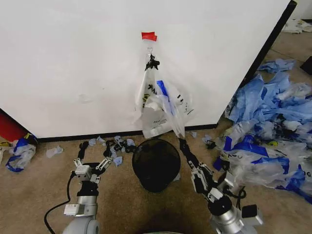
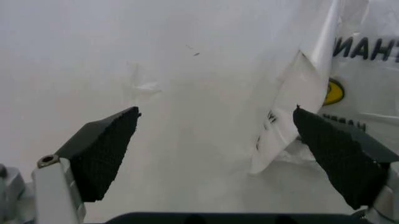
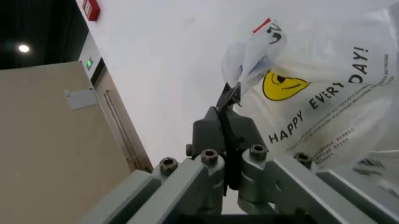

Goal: Pick up the garbage bag from the wall and place it over the trash bin.

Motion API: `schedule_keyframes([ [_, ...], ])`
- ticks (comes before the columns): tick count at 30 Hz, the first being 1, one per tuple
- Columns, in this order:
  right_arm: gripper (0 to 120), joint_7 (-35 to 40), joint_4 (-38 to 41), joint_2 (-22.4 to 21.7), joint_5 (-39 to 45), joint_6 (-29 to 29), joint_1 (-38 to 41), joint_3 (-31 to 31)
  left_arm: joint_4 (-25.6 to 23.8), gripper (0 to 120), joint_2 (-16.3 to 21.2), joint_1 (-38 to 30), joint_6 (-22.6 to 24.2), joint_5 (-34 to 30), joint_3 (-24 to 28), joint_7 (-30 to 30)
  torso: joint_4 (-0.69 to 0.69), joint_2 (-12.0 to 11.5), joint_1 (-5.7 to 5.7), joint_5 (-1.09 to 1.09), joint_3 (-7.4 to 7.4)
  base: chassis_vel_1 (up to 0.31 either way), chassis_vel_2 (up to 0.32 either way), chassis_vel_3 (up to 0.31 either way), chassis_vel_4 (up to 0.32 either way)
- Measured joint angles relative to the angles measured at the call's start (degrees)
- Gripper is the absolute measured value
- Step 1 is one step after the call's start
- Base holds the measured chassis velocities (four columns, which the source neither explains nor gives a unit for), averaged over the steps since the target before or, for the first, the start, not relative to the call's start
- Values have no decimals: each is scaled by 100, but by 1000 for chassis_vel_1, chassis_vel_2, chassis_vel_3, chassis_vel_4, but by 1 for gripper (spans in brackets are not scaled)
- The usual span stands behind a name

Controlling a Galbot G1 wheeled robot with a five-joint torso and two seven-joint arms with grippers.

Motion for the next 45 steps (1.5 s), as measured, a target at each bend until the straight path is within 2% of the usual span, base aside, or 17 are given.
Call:
schedule_keyframes([
  [17, 0, -444, 153, 355, -256, 646, -1126, 527, -156, 98, 13, 154, -49, -38, -84, -25, 0, 0, 0, 0, 0, 0, 0, 0, 0],
  [25, 0, -708, 173, 450, -201, 685, -1446, 813, -158, 97, -43, 212, -82, -24, -97, -39, 0, 0, 0, 0, 0, 0, 0, 0, 0],
  [38, 0, -1618, -106, 531, 389, 688, -1473, 1185, -76, 97, -13, 203, -91, -6, -98, -73, 1, 0, 0, 0, 0, 0, 0, 0, 0],
  [45, 0, -1691, -226, 513, 509, 681, -1348, 1247, -33, 97, -26, 196, -90, 5, -94, -75, 0, 0, 0, 0, 0, 0, 0, 0, 0],
])
